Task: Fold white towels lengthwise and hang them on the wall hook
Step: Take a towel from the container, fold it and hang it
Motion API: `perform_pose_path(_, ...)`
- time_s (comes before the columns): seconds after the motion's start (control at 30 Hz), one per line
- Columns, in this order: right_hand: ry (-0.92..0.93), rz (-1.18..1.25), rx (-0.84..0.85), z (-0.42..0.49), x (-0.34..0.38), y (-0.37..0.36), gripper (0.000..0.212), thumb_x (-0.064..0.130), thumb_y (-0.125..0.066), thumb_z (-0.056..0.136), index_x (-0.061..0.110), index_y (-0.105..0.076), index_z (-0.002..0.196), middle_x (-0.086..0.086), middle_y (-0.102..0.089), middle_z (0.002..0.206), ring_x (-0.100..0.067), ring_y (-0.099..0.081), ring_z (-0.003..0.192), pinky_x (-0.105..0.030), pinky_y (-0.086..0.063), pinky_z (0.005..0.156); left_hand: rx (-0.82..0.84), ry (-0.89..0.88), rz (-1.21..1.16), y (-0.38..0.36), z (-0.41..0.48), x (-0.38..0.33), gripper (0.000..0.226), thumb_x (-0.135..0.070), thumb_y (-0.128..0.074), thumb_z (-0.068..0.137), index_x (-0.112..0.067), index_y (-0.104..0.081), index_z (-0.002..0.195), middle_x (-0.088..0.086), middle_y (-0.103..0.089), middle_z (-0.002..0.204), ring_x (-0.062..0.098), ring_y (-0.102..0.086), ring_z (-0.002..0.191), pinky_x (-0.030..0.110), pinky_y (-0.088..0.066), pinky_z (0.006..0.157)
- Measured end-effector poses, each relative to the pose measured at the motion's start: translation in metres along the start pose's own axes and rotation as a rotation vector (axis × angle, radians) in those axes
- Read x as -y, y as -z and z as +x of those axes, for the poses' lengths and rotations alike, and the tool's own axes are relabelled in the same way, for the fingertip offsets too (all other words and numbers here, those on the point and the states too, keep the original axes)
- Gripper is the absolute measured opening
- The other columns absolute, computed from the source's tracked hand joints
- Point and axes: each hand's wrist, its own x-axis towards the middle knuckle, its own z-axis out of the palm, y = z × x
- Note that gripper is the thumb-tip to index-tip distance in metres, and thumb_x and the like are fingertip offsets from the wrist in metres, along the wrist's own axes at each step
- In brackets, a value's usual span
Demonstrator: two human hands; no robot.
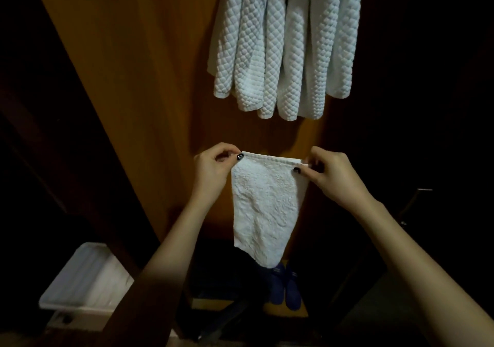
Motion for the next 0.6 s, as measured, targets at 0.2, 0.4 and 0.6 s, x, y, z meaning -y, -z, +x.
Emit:
perform_pose_path(0.2, -0.079, 0.012, -0.040, 0.005, 0.000, -0.012, 0.037, 0.020, -0.067, 0.089, 0.031, -0.039, 0.068, 0.008, -0.053, 0.064, 0.000, -0.050, 0.058, -0.016, -0.034, 0.053, 0.016, -0.089, 0.139, 0.005, -0.003, 0.005, 0.007, -0.003, -0.069, 0.081, -0.010, -0.071, 0.082, -0.006, -0.066, 0.076, -0.005, -0.059, 0.070, 0.006, -0.041, 0.062)
perform_pose_path(0.4, -0.079, 0.063, -0.192, 0.003, 0.003, -0.027, 0.021, 0.014, -0.067, 0.089, 0.018, -0.048, 0.080, 0.008, -0.053, 0.065, -0.001, -0.053, 0.062, -0.015, -0.037, 0.055, 0.025, -0.040, 0.191, 0.003, -0.007, 0.016, 0.009, -0.003, -0.065, 0.085, -0.008, -0.063, 0.078, -0.007, -0.059, 0.068, -0.002, -0.048, 0.054, 0.010, -0.033, 0.049)
perform_pose_path(0.6, -0.160, -0.019, -0.163, 0.005, -0.001, -0.024, 0.015, 0.018, -0.064, 0.092, 0.005, -0.067, 0.100, -0.008, -0.069, 0.084, -0.016, -0.063, 0.078, -0.028, -0.048, 0.070, 0.178, -0.013, 0.031, -0.004, -0.005, 0.016, 0.019, 0.004, -0.056, 0.088, -0.014, -0.060, 0.086, -0.010, -0.060, 0.086, -0.006, -0.055, 0.076, 0.008, -0.042, 0.069)
